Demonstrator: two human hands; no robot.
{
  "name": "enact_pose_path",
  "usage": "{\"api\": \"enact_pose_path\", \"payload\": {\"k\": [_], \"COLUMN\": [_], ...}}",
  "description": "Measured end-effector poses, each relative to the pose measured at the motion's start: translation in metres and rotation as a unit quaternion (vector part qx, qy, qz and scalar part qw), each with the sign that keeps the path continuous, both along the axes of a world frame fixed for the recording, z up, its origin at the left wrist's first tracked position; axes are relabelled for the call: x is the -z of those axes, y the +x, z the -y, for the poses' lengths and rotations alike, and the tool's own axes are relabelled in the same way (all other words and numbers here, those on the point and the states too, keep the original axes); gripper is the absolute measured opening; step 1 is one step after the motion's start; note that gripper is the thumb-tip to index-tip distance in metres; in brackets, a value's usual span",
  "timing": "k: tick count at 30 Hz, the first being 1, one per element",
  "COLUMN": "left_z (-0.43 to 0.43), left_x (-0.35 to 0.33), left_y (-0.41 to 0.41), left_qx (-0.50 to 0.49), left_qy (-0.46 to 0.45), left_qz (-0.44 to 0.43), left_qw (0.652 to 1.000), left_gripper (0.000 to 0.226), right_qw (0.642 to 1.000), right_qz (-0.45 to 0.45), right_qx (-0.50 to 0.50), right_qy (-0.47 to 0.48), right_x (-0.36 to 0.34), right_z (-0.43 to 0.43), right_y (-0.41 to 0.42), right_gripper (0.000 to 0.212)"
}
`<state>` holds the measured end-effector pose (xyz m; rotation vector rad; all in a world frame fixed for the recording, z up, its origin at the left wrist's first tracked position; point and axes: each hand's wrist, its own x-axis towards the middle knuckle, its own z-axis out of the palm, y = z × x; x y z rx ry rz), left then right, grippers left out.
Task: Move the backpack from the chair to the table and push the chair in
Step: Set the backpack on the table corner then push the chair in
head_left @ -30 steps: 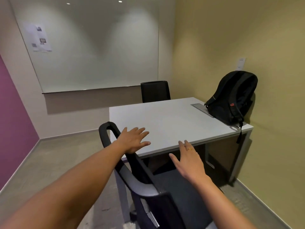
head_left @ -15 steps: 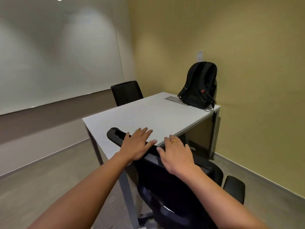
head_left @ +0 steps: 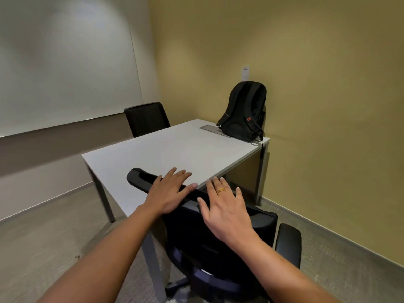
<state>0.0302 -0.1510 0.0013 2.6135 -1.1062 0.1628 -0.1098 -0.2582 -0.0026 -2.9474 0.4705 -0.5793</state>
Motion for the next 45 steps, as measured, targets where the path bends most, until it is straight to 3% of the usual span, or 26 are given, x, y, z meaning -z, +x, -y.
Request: {"api": "enact_pose_path", "payload": {"k": [5, 13, 18, 23, 45], "left_z": [0.003, 0.013, 0.058, 0.105, 0.226], "left_x": [-0.002, -0.005, -0.001, 0.002, -0.001], "left_y": [-0.007, -0.029, -0.062, -0.085, -0.096], "left_qx": [0.026, 0.008, -0.040, -0.098, -0.219], "left_qy": [0.010, 0.032, 0.035, 0.043, 0.041], "left_qz": [0.009, 0.008, 0.028, 0.030, 0.039], "left_qw": [1.000, 0.999, 0.998, 0.994, 0.974], "left_gripper": [0.108, 0.090, 0.067, 0.074, 0.080], "right_qw": [0.999, 0.996, 0.995, 1.000, 0.993], "right_qz": [-0.007, -0.006, -0.010, -0.007, 0.004], "right_qx": [-0.042, -0.093, -0.094, -0.011, -0.114], "right_qy": [0.001, -0.014, -0.036, 0.027, 0.039], "right_x": [-0.004, -0.008, -0.007, 0.003, 0.003], "right_z": [0.023, 0.091, 0.149, 0.179, 0.307], "right_y": [-0.010, -0.035, -0.043, -0.039, 0.005], "right_gripper": [0.060, 0.068, 0.067, 0.050, 0.051]}}
